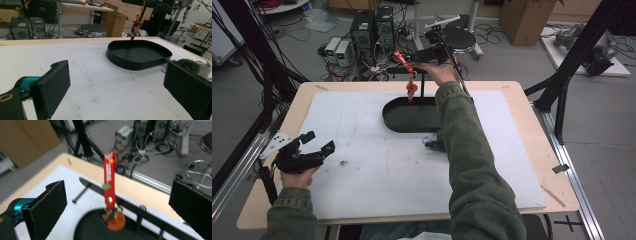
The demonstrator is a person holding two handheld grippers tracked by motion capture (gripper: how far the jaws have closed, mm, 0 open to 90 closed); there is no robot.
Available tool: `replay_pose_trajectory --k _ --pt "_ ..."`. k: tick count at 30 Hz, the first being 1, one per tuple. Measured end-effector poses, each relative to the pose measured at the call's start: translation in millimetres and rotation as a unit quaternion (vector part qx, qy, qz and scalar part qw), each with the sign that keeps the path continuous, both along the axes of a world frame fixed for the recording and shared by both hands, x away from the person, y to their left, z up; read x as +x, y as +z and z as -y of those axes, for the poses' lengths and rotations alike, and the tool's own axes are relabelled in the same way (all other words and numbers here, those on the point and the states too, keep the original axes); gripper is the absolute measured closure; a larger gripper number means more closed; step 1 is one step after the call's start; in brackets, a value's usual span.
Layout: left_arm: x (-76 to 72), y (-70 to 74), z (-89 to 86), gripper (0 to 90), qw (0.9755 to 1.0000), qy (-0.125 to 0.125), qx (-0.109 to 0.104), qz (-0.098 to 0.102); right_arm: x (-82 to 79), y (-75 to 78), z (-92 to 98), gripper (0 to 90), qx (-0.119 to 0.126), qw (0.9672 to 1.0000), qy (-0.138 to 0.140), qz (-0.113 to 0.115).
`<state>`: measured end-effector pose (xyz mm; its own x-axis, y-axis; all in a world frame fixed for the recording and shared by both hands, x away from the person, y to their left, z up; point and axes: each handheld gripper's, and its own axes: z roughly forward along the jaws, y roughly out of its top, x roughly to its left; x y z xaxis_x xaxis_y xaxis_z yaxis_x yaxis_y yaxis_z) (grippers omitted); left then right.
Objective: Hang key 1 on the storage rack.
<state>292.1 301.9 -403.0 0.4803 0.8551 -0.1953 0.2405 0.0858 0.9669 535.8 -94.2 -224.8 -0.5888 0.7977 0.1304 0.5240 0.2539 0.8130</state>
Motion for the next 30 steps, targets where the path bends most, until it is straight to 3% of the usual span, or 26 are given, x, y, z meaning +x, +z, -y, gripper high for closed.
replay_pose_trajectory --k 2,8,14,30 --pt "0.0 0.0 0.4 7.3 1.0 -0.001 0.0 0.0 -2.6 -1.8 1.7 0.8 -0.011 0.9999 0.003 0.005" --pt "-0.4 0.0 0.7 7.3 1.0 -0.001 0.004 -0.001 -12.4 -6.0 14.5 0.8 -0.012 0.9998 0.012 0.005" --pt "-0.7 0.1 1.3 7.3 1.0 -0.001 0.004 -0.002 -22.7 -4.5 21.5 0.8 -0.014 0.9996 0.015 0.02" --pt "-0.7 -0.3 1.9 7.3 1.0 -0.002 0.006 -0.005 -44.8 -23.3 43.7 0.8 -0.032 0.9986 0.025 0.035"
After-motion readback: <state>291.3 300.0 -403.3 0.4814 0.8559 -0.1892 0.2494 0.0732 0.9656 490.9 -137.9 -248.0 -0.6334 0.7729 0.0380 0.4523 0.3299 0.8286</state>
